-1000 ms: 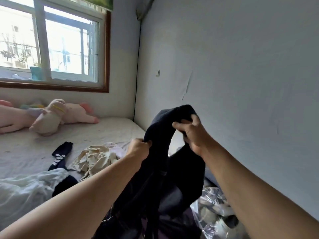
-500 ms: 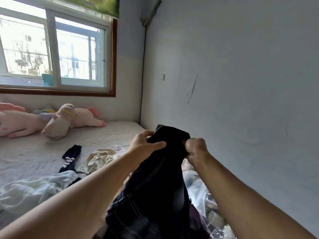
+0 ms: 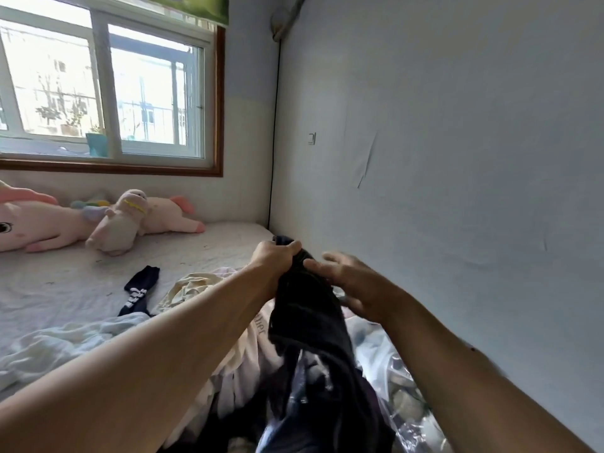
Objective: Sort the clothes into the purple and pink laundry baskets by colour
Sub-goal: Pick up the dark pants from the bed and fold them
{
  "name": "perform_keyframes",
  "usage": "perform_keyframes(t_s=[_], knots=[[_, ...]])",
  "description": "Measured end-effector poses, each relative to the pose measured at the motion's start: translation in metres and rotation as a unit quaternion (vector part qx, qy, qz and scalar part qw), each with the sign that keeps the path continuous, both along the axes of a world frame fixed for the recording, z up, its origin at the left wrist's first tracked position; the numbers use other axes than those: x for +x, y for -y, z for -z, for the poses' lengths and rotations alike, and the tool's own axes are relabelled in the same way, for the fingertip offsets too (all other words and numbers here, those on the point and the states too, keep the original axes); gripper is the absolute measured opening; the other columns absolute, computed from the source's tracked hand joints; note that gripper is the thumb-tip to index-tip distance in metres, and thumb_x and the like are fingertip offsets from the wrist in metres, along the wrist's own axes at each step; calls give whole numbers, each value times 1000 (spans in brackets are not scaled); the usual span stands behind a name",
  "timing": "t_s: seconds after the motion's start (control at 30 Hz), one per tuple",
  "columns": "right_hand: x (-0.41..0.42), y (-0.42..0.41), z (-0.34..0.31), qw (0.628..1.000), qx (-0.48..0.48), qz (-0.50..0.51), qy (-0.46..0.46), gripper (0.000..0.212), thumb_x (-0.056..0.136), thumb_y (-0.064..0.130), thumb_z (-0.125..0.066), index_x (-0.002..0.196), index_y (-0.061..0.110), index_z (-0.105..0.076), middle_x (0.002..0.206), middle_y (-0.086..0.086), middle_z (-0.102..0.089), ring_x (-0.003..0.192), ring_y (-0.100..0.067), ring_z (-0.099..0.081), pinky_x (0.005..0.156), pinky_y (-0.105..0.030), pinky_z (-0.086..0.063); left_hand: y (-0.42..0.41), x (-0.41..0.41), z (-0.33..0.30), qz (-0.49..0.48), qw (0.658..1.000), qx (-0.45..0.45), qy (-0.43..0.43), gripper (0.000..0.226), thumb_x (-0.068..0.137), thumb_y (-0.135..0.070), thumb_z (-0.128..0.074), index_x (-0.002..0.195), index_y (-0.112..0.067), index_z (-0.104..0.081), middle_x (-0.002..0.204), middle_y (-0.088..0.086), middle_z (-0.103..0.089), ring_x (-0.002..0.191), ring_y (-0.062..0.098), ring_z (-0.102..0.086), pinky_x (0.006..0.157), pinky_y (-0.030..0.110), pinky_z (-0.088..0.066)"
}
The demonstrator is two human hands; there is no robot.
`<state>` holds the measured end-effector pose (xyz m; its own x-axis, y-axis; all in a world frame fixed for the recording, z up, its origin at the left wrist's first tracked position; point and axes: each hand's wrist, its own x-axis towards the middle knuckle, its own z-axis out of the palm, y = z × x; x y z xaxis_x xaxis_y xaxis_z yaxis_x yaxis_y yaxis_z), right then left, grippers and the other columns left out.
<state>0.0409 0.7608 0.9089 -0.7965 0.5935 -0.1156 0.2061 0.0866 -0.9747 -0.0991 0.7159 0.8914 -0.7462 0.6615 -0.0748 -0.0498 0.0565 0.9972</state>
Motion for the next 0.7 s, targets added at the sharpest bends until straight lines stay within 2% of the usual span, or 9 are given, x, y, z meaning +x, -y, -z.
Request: perform_keyframes(t_s=[0.07,0.13,0.23,0.3,0.37,0.47,0.53,0.6,0.7], knots=[[2,6,4,998,-27,-59,-16,77,75,37,-78,137,11,-40,121,-7,-61,100,-18,-64,90,-32,-53,-6,-1,-3,-6,1000,-7,21,21,87,-20,-65,91,0,-65,99,21,-69,95,33,-67,91,46,-53],[11,9,1,996,28,-81,10,99,63,32,-85,144,25,-30,122,0,-59,107,-18,-64,93,-32,-53,-9,1,-5,-16,999,-5,47,12,89,-12,-61,87,0,-63,91,18,-67,90,31,-66,92,43,-52],[26,17,-11,971,170,-125,113,114,56,24,-87,146,40,-20,122,5,-58,109,-13,-60,95,-31,-51,-12,1,-3,-10,997,3,81,9,88,-1,-56,80,1,-61,76,16,-60,73,29,-61,78,39,-53],[31,27,-20,937,260,-124,197,114,63,18,-84,146,42,-10,108,8,-59,96,-8,-59,82,-22,-51,-14,-1,-4,-7,994,4,105,11,86,1,-55,76,1,-59,71,15,-57,63,28,-57,71,38,-52],[24,35,-19,909,353,-63,211,98,70,11,-73,143,40,-14,97,5,-58,86,-11,-58,72,-23,-50,-16,-5,-5,-7,992,9,127,15,85,1,-54,71,0,-57,66,13,-56,56,24,-55,66,34,-51],[7,21,-10,914,385,92,87,63,75,6,-59,131,31,-46,109,-4,-64,102,-23,-61,88,-29,-50,-8,0,-11,39,981,79,172,13,86,-10,-61,75,-3,-57,62,10,-57,50,21,-56,51,24,-49],[-2,-3,-7,935,328,129,31,43,76,5,-59,115,23,-62,103,-6,-68,99,-26,-64,88,-34,-52,2,5,-16,124,966,125,191,37,77,-33,-74,92,0,-65,83,15,-66,69,24,-64,64,29,-55],[-3,-20,-9,959,238,155,-17,17,78,2,-61,89,13,-68,85,-8,-68,84,-27,-64,76,-37,-52,13,14,-20,208,961,126,132,74,58,-52,-80,111,-5,-64,103,16,-67,86,24,-65,76,33,-55],[-2,-28,-20,976,38,181,-116,7,81,-4,-63,86,-10,-64,79,-21,-63,72,-31,-64,65,-34,-51,18,32,-17,240,962,133,6,100,52,-42,-89,133,-22,-35,112,7,-62,89,17,-64,71,29,-54]])
